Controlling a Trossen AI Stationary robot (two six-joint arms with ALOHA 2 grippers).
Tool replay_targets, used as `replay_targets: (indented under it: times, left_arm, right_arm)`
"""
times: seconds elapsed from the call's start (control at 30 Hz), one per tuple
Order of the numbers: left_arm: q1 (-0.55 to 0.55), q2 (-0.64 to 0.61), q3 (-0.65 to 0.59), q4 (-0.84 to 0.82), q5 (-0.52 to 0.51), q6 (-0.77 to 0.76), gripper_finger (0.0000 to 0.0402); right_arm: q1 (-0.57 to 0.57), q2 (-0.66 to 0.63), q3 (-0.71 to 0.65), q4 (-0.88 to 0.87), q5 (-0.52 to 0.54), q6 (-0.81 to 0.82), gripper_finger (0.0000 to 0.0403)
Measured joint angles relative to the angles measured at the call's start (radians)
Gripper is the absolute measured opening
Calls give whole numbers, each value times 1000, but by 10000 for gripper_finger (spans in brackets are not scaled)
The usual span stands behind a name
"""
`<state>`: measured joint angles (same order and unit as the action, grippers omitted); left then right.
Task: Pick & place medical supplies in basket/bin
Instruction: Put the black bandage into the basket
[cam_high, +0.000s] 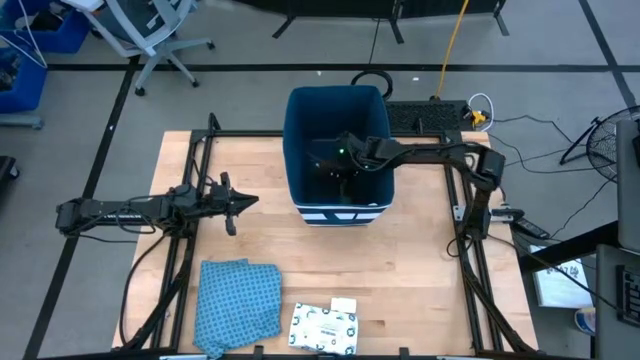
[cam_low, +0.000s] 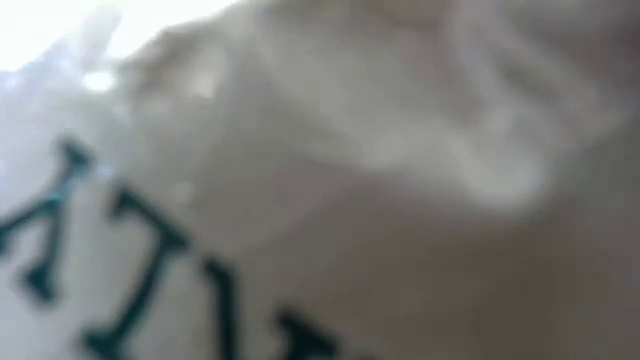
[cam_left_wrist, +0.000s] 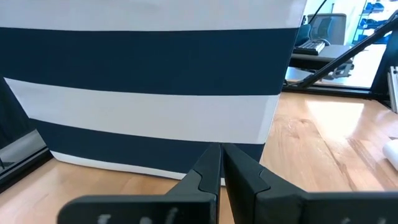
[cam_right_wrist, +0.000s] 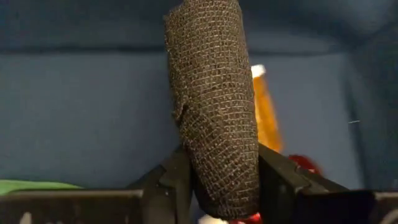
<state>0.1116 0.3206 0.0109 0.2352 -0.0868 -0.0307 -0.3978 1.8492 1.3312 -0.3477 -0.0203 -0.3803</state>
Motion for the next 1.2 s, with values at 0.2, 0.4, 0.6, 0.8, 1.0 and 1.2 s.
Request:
replay_targets:
  times: [0.2,0.4,0.6,0.8,1.0,1.2]
  left_arm:
    - [0,0,0,0,2,0,21]
    - [0,0,0,-1,3,-4,21]
    - [0,0,0,0,3,-4,21]
    - [0,0,0,3,-1,-4,21]
    - [0,0,0,3,-2,9,21]
    - [0,0,0,2,-2,22,21]
  right_arm:
    - [-8,-145,0,-3,0,37,126]
    - [-9,-318,0,-3,51,65,126]
    - [-9,-454,0,-1,46,98,126]
    - [-15,-439,1,-32,8,106,121]
    - [-7,-289,1,-75,-71,86,119]
    - [-8,-117,0,-76,-84,22,119]
